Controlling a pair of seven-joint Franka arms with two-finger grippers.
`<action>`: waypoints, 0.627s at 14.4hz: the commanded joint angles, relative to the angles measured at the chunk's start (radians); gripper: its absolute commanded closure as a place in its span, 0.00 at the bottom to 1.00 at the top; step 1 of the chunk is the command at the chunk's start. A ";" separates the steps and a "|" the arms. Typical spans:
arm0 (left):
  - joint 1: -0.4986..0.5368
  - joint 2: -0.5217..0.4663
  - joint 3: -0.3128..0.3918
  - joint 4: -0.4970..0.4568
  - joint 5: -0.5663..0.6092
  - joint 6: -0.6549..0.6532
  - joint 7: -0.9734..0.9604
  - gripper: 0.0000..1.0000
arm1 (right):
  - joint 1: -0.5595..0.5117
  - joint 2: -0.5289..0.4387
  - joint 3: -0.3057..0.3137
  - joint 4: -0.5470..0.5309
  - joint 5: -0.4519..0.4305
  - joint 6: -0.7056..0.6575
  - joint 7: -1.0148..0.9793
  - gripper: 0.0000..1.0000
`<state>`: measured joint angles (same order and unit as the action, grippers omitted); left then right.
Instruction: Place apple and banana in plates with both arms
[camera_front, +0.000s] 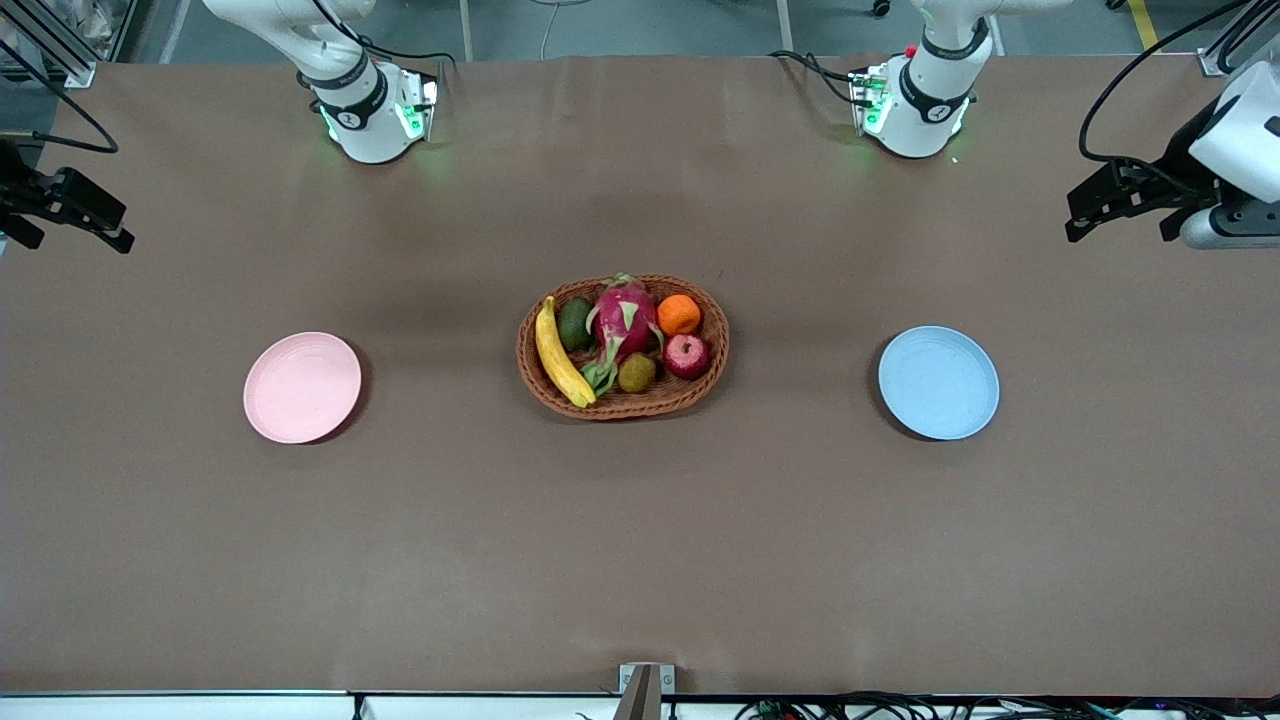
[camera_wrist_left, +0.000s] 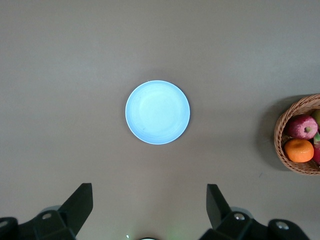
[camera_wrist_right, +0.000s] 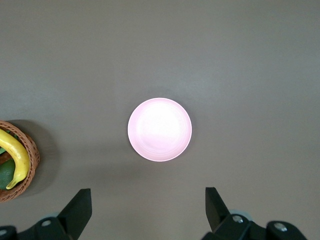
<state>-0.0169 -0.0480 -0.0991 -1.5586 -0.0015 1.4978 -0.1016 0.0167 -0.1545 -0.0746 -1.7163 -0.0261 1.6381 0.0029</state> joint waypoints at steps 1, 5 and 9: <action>0.003 0.008 -0.002 0.020 0.003 0.002 0.011 0.00 | -0.012 -0.022 0.012 -0.009 -0.003 0.002 -0.009 0.00; 0.003 0.023 -0.002 0.020 0.003 0.002 0.013 0.00 | -0.017 -0.022 0.009 -0.009 -0.003 0.002 -0.017 0.00; -0.008 0.089 -0.004 0.040 -0.001 0.004 0.013 0.00 | -0.014 -0.013 0.007 -0.012 -0.003 0.002 -0.015 0.00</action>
<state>-0.0173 -0.0066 -0.0995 -1.5537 -0.0015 1.5024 -0.0986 0.0165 -0.1544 -0.0763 -1.7134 -0.0261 1.6378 -0.0015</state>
